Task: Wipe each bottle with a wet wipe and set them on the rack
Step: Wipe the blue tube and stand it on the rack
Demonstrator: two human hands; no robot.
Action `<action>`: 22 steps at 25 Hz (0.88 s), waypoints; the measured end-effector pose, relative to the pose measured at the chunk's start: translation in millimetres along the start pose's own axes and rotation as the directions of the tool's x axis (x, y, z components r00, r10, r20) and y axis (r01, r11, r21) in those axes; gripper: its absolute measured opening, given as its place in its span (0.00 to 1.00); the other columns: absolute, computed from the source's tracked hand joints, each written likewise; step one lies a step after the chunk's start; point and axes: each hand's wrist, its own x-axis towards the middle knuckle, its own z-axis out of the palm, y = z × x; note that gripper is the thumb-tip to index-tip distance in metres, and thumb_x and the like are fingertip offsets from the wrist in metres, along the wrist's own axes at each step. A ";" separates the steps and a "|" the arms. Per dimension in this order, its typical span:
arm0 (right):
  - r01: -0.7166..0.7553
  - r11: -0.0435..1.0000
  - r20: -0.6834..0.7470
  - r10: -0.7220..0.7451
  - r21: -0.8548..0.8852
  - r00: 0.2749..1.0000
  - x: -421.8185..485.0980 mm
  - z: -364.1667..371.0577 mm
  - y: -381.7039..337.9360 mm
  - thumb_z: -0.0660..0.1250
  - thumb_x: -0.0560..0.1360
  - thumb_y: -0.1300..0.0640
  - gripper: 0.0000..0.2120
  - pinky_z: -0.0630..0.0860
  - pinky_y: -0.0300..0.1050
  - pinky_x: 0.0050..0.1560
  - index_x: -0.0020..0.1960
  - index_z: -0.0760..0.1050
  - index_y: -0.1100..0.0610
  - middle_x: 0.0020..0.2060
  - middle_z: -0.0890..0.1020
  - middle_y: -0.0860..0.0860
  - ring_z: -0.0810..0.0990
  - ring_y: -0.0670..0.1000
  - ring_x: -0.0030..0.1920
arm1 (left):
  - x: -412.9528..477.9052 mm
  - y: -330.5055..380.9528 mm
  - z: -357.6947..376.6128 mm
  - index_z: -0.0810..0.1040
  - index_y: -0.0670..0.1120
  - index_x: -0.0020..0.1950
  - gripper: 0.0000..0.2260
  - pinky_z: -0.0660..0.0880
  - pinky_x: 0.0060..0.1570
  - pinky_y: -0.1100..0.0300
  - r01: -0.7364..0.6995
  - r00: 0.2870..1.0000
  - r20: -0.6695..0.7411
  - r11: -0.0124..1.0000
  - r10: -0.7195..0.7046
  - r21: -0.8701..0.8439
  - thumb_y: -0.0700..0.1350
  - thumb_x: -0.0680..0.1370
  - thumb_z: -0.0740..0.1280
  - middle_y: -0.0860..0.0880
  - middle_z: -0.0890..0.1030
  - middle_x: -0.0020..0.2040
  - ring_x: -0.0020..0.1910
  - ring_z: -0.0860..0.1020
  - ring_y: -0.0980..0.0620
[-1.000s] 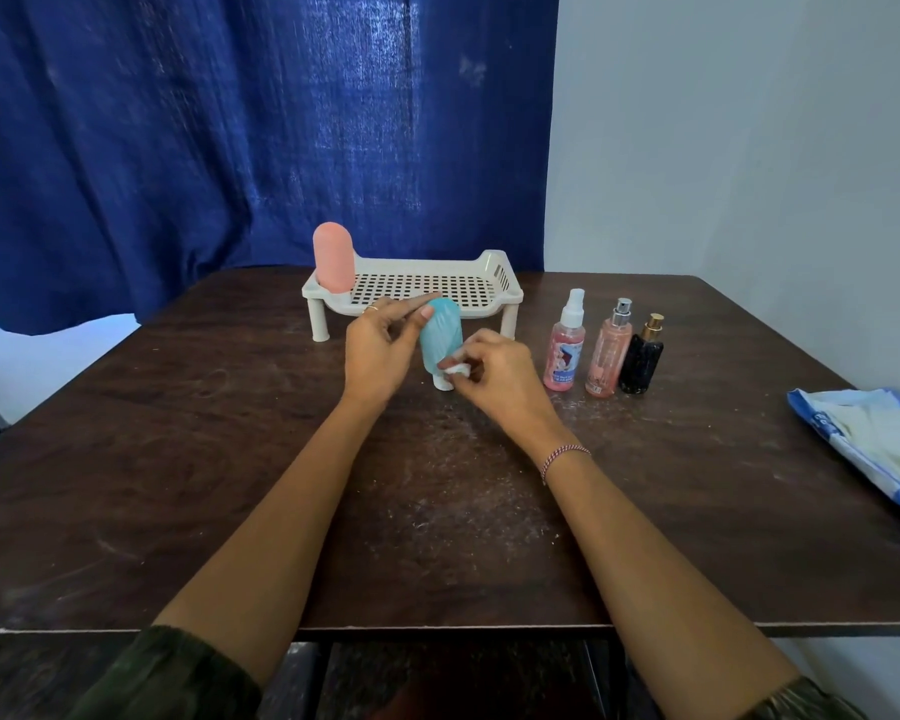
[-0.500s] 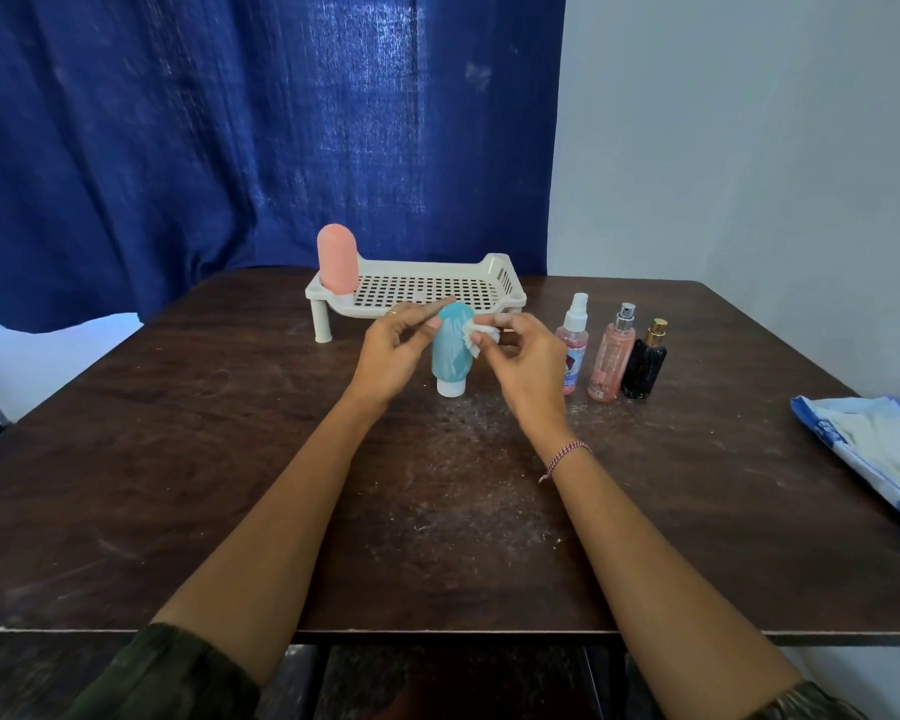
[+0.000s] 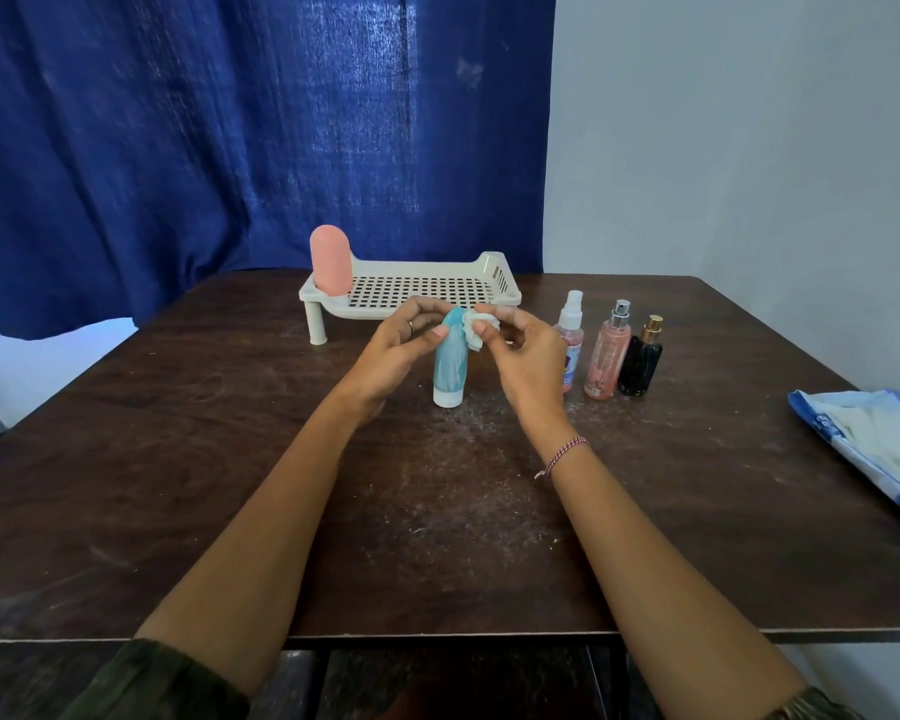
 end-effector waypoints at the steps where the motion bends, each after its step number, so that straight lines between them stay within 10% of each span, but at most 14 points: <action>1: 0.003 1.000 -0.008 -0.003 -0.020 1.000 -0.2 0.3 0.2 0.69 0.73 0.57 0.15 0.76 0.35 0.50 0.59 0.78 0.58 0.59 0.79 0.53 0.78 0.48 0.57 | -0.2 -0.4 -0.7 0.72 0.49 0.59 0.09 0.74 0.51 0.71 0.003 1.000 0.014 1.000 -0.003 -0.005 0.39 0.81 0.61 0.55 0.78 0.56 0.56 0.76 0.64; 9: 0.372 0.922 0.082 -0.365 -0.107 0.927 -8.5 5.6 -6.9 0.67 0.75 0.61 0.11 0.69 0.26 0.56 0.56 0.78 0.61 0.52 0.78 0.53 0.73 0.42 0.55 | -1.9 -3.3 -2.3 0.72 0.44 0.67 0.16 0.71 0.65 0.57 -0.064 0.995 0.071 0.995 0.069 -0.075 0.39 0.79 0.62 0.49 0.76 0.65 0.65 0.73 0.53; 17: 0.372 0.907 0.078 -0.364 -0.198 0.928 -7.1 1.8 -7.7 0.66 0.75 0.63 0.10 0.65 0.23 0.57 0.56 0.77 0.63 0.54 0.77 0.55 0.71 0.42 0.55 | -4.0 0.4 0.7 0.75 0.52 0.64 0.17 0.73 0.62 0.60 -0.035 0.998 0.042 0.996 0.038 -0.076 0.38 0.78 0.65 0.49 0.77 0.63 0.62 0.76 0.56; 22: 0.470 0.816 0.180 -0.434 -0.336 0.883 -8.3 -4.6 -11.7 0.65 0.75 0.64 0.12 0.71 0.47 0.65 0.58 0.75 0.64 0.57 0.75 0.58 0.74 0.53 0.61 | -3.4 0.8 -0.4 0.74 0.48 0.67 0.17 0.64 0.70 0.48 -0.021 0.998 0.051 0.999 0.023 -0.049 0.43 0.79 0.59 0.47 0.75 0.65 0.67 0.71 0.51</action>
